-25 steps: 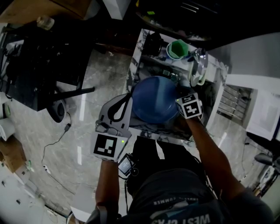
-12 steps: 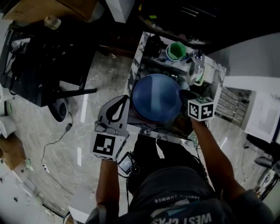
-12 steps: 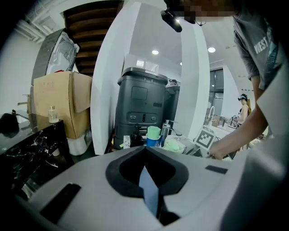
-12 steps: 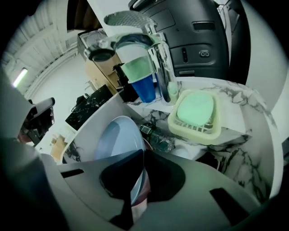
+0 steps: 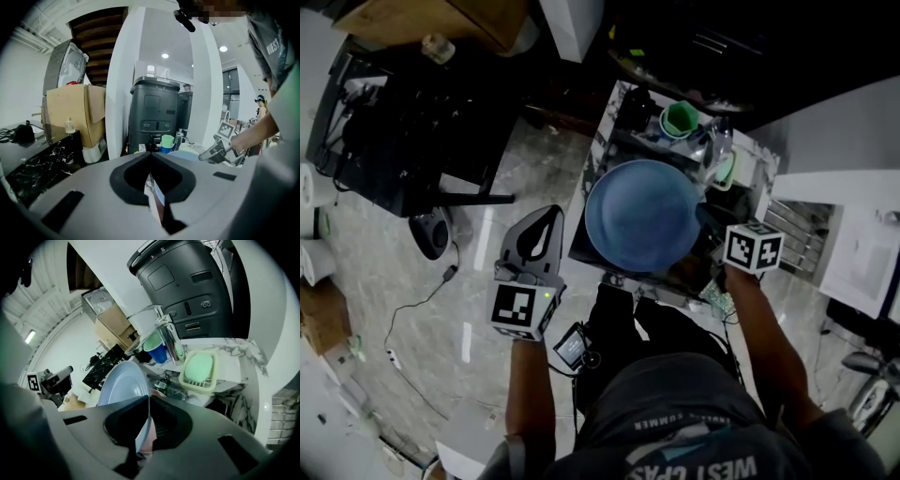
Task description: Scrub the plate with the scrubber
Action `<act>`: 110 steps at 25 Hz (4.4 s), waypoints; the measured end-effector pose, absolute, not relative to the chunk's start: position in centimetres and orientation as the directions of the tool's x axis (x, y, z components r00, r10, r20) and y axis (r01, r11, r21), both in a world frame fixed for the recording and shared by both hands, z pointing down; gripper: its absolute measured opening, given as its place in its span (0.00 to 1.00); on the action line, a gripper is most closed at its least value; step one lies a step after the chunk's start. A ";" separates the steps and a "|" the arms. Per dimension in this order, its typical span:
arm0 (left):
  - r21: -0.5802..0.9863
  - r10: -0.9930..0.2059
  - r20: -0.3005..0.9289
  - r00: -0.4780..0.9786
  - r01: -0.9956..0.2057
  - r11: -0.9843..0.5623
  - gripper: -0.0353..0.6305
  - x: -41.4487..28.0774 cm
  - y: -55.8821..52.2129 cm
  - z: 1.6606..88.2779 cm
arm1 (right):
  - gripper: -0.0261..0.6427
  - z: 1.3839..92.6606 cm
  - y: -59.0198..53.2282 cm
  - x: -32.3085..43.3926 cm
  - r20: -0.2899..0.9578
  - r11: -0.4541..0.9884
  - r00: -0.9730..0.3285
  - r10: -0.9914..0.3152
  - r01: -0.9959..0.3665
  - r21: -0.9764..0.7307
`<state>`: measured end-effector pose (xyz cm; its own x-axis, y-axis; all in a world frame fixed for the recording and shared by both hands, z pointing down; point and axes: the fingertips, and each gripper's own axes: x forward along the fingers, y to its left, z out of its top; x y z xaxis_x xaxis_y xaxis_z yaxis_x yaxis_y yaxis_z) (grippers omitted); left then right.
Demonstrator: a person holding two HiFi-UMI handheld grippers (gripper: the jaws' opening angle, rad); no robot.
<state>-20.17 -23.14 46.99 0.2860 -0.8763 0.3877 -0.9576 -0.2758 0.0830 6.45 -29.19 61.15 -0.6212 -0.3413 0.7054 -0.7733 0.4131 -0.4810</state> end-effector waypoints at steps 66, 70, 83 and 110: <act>0.137 -0.853 0.515 0.077 -0.991 -0.007 0.06 -26.8 -10.2 54.7 | 0.41 55.0 -20.1 4.9 0.713 0.731 -0.655 -0.251 -0.611 -0.304; 0.123 -0.858 0.509 0.072 -0.992 -0.010 0.06 -25.8 -9.8 53.9 | 0.44 56.2 -17.9 9.8 0.787 0.790 -0.570 -0.237 -0.585 -0.185; 0.088 -0.855 0.519 0.009 -0.995 0.043 0.06 -25.1 -8.7 53.1 | 0.50 60.8 -11.4 17.6 0.889 0.868 -0.433 -0.147 -0.487 -0.094; 0.223 -0.862 0.507 0.005 -0.967 0.126 0.06 -26.0 -8.3 55.0 | 0.11 62.0 -9.9 18.6 0.923 0.891 -0.363 -0.129 -0.451 -0.053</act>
